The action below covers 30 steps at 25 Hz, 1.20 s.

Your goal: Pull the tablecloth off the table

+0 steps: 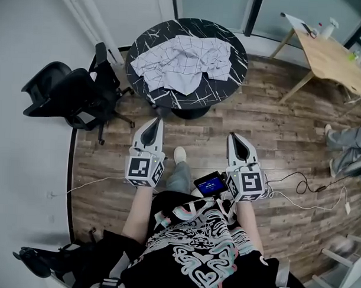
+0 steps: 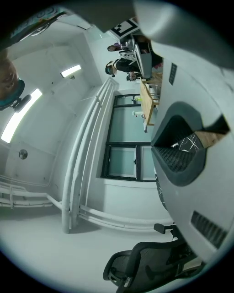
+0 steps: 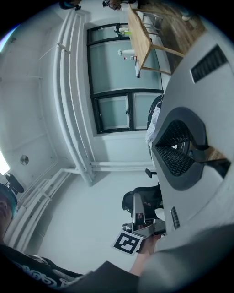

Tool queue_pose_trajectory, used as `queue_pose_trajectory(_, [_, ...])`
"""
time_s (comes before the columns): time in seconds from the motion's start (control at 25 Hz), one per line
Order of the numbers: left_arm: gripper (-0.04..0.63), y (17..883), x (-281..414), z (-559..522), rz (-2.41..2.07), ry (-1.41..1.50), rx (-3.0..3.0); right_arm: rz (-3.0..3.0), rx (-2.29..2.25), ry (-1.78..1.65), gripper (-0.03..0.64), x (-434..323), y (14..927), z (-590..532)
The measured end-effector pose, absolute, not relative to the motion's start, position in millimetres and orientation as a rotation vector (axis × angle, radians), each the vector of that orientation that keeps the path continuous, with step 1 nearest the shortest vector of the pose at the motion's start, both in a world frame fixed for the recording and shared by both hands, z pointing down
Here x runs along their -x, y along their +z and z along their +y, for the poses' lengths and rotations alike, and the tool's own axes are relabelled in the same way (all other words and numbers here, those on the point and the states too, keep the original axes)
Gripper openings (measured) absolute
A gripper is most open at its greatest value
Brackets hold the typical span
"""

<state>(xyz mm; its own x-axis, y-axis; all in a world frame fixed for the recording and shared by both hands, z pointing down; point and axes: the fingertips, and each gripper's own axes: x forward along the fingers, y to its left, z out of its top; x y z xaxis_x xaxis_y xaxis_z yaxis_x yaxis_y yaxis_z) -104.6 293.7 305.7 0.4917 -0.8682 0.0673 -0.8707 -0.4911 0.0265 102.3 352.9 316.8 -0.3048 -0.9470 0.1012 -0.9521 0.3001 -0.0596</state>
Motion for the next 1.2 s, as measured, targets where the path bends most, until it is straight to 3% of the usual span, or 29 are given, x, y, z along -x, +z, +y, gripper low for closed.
queue_pose_trajectory(1.2, [0.017,334,104,57,-1.45,0.111,-2.667,-2.287,-1.927,0.201,0.02,-131,335,130])
